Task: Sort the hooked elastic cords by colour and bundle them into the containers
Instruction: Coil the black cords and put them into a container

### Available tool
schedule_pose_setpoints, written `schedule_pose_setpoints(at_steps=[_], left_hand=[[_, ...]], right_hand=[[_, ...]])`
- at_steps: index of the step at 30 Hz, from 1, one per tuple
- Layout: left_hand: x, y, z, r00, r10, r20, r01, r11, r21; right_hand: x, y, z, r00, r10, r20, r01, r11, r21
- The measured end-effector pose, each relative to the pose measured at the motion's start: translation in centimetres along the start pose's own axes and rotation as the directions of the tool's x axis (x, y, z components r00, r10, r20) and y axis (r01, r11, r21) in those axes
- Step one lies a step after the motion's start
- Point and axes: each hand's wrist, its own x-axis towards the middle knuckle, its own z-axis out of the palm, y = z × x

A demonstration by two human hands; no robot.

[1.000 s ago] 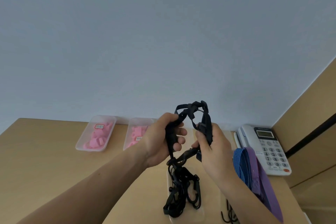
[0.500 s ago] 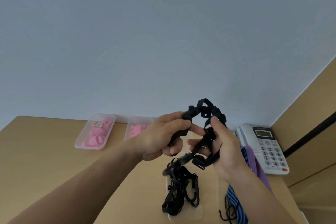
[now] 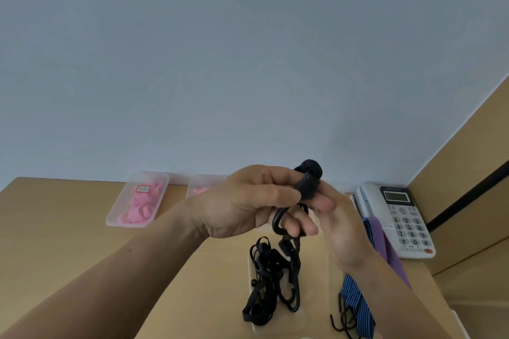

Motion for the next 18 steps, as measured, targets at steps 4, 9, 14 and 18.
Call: schedule_pose_setpoints(at_steps=[4, 9, 14, 18], left_hand=[[0.4, -0.2, -0.1, 0.997, 0.019, -0.07, -0.022, 0.999, -0.037], [0.9, -0.5, -1.1, 0.943, 0.016, -0.332, -0.012, 1.0, 0.013], [0.9, -0.8, -1.3, 0.879, -0.003, -0.476, 0.071, 0.99, 0.125], [1.5, -1.7, -1.2, 0.716, 0.143, -0.683, 0.208, 0.891, 0.404]], right_hand=[[0.4, -0.1, 0.2, 1.0, 0.028, 0.009, -0.03, 0.989, 0.148], [0.7, 0.3, 1.0, 0.993, 0.034, -0.109, -0.027, 0.997, 0.066], [1.0, 1.1, 0.7, 0.992, 0.031, -0.121, -0.04, 0.997, -0.072], [1.4, 1.5, 0.5, 0.991, 0.031, -0.129, -0.07, 0.946, -0.317]])
